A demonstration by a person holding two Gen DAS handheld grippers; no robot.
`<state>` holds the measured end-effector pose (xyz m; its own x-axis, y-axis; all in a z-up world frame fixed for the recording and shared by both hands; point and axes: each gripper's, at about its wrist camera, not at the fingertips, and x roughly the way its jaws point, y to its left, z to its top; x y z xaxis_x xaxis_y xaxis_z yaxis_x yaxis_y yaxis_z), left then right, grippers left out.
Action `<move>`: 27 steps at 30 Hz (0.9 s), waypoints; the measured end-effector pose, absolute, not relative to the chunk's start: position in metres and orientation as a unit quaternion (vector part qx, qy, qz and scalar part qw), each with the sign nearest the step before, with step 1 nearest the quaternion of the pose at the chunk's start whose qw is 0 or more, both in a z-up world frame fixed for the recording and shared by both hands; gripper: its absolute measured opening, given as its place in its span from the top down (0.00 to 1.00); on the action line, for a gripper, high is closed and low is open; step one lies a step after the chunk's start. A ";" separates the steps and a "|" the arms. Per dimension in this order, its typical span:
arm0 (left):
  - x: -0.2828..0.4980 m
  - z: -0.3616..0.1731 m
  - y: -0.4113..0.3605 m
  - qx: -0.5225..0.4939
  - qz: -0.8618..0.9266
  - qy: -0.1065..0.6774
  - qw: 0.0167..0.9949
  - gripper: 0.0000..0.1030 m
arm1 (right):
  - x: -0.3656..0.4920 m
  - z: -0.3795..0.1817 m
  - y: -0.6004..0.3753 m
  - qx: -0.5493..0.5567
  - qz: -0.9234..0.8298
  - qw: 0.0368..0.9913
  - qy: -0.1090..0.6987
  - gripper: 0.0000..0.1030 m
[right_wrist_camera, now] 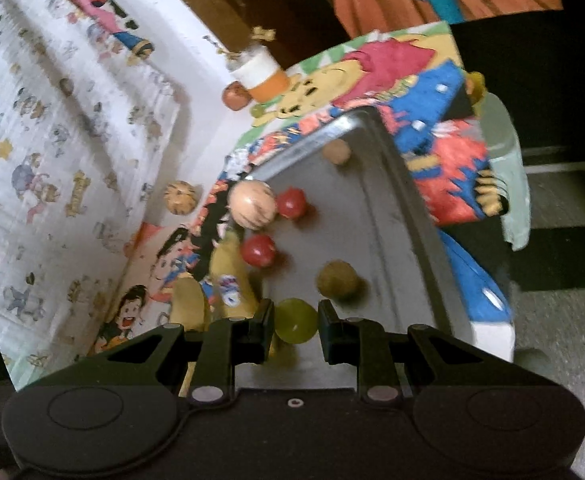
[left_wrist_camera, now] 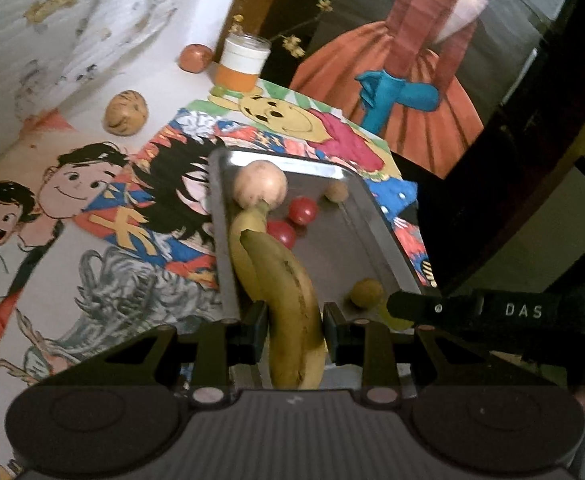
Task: Organize fruits
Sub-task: 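Carry the banana in left tool while right tool carries the grape over tray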
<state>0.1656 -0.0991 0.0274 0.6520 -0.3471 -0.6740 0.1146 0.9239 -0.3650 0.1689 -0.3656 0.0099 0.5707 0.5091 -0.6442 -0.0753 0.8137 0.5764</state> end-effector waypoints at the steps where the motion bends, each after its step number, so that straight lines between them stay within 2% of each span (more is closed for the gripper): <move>1: 0.165 0.027 -0.101 -0.145 -0.132 0.393 0.898 0.68 | 0.166 0.008 -0.368 0.252 0.168 0.851 0.429 0.75; 13: 0.160 0.011 -0.114 -0.140 -0.156 0.341 0.916 0.68 | 0.159 -0.009 -0.374 0.262 0.151 0.855 0.422 0.75; 27: 0.157 0.003 -0.115 -0.110 -0.163 0.333 0.922 0.66 | 0.149 -0.014 -0.363 0.221 0.148 0.871 0.414 0.75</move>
<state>0.1566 -0.1154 0.0030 0.7256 -0.3732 -0.5782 0.2264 0.9229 -0.3115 0.1492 -0.3633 -0.0141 0.6137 0.4410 -0.6549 -0.0744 0.8581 0.5081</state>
